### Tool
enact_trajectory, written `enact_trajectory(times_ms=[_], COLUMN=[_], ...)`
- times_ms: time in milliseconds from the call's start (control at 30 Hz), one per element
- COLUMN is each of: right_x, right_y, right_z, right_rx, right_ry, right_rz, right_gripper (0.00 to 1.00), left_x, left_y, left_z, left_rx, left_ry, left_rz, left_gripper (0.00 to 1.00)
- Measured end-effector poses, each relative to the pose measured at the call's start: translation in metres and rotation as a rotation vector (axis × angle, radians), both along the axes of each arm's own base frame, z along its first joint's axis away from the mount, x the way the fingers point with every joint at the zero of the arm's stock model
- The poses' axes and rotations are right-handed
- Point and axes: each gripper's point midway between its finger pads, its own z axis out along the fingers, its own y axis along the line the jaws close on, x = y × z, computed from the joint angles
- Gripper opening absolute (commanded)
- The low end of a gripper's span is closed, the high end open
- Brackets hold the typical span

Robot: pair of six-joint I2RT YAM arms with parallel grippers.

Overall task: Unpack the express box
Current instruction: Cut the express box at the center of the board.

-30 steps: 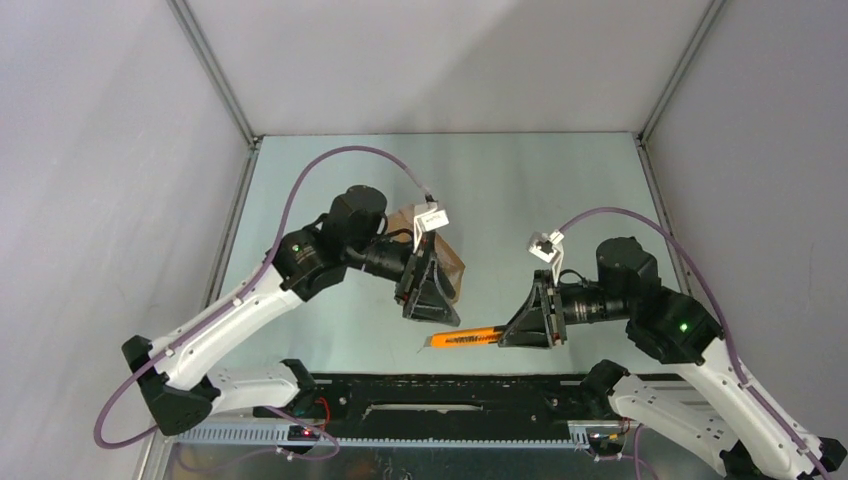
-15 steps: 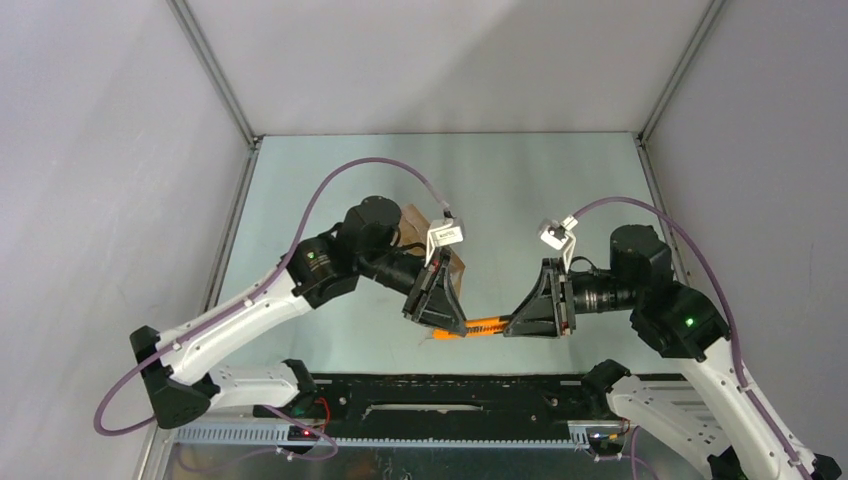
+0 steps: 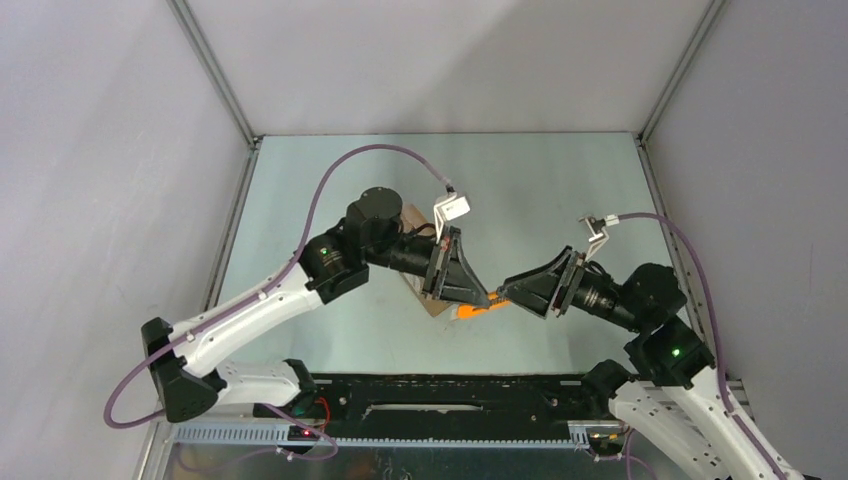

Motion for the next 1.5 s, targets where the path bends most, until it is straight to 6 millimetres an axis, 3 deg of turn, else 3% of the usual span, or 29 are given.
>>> enact_trajectory(times_ms=[133, 333, 533, 767, 967, 1200, 1500], right_x=[0.012, 0.018, 0.026, 0.025, 0.027, 0.015, -0.005], right_y=[0.001, 0.003, 0.007, 0.0, -0.005, -0.003, 0.005], right_z=[0.004, 0.03, 0.033, 0.033, 0.026, 0.032, 0.026], right_rx=[0.082, 0.194, 0.206, 0.209, 0.153, 0.132, 0.112], right_ry=[0.0, -0.064, -0.071, -0.091, -0.086, -0.09, -0.064], right_rz=[-0.099, -0.155, -0.183, -0.206, -0.199, -0.106, 0.043], right_gripper=[0.85, 0.75, 0.59, 0.51, 0.53, 0.52, 0.73], left_x=[0.012, 0.024, 0.023, 0.021, 0.017, 0.012, 0.009], left_y=[-0.01, -0.022, -0.019, -0.018, -0.011, -0.004, 0.002], left_z=[-0.002, -0.029, -0.024, -0.022, -0.027, -0.023, -0.029], left_rx=[-0.004, 0.073, 0.09, 0.087, 0.129, 0.144, 0.18], left_ry=[0.021, 0.059, 0.042, 0.013, -0.008, -0.032, -0.036], left_rz=[0.037, 0.052, 0.044, 0.027, 0.011, -0.018, -0.029], left_gripper=[0.0, 0.0, 0.0, 0.0, 0.0, 0.0, 0.0])
